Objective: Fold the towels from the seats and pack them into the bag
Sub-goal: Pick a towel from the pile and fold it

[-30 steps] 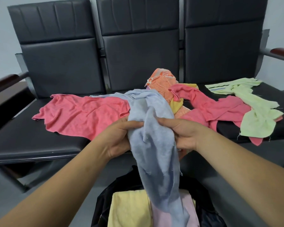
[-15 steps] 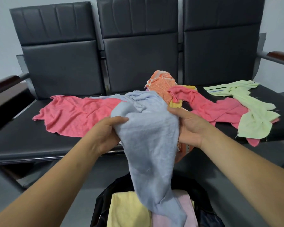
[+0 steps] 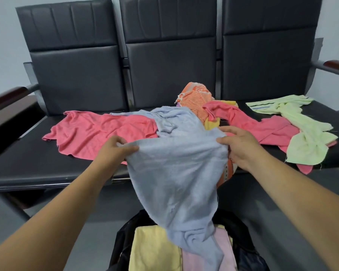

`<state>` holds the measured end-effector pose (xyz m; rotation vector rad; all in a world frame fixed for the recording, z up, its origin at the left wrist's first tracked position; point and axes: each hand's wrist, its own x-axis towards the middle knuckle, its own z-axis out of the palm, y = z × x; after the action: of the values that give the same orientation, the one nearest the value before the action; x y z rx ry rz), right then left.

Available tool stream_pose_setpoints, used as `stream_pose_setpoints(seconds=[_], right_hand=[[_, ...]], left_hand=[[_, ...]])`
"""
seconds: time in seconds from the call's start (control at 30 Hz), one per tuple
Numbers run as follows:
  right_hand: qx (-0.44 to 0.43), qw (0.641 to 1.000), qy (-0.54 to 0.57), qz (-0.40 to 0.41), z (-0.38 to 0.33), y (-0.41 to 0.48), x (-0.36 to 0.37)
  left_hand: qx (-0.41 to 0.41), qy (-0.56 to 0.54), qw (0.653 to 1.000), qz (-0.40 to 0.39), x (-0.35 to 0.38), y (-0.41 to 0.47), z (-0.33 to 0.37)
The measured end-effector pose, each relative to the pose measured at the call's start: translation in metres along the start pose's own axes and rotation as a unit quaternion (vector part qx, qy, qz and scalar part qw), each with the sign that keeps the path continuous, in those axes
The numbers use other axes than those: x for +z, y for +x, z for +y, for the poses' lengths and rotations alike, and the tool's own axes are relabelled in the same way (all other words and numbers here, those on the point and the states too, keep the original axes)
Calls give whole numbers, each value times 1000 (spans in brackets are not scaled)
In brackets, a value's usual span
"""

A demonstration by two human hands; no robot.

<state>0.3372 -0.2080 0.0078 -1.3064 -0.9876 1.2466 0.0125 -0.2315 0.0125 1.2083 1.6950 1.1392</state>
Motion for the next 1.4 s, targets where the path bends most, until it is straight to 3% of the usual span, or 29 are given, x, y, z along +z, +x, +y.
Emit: stream_pose_setpoints(seconds=[0.07,0.2,0.3,0.4,0.47,0.53,0.6,0.7,0.77,0.83,0.93,1.1,1.23,1.4], right_hand=[[-2,1000,15,7,0,1,0],[14,997,75,14,-2,5,-1],[20,988,146,47,1,10,-6],[14,994,91,57,6,12,-7],[12,998,0,57,10,10,-6],[-4,996,-75,53,10,7,-7],[-29,993,-107,30,5,0,-6],[-90,981,-173,7,-2,-7,-2],[-115,971,-210,4,-4,-9,4],[-110,972,-206,-10,-4,-12,12],[-118,973,-192,-56,-7,-23,26],[-138,946,-243,-164,-7,-43,52],[-156,913,-327,-188,-7,-52,64],[-163,883,-383,-217,0,-58,71]], left_hand=[[73,192,978,14,-3,2,-1],[99,236,967,8,-5,9,0],[107,376,920,-2,-14,12,-3],[110,471,875,-29,-18,16,-8],[110,486,866,-48,-16,16,-8],[100,488,864,-72,-14,12,-4],[100,436,888,-108,-13,4,2],[66,156,970,-177,-6,-18,12],[36,-1,973,-228,0,-27,18],[31,-61,958,-279,3,-28,21],[85,38,948,-304,5,-30,23],[139,154,943,-261,15,-33,24],[174,158,941,-244,18,-34,25],[184,122,934,-281,20,-38,29]])
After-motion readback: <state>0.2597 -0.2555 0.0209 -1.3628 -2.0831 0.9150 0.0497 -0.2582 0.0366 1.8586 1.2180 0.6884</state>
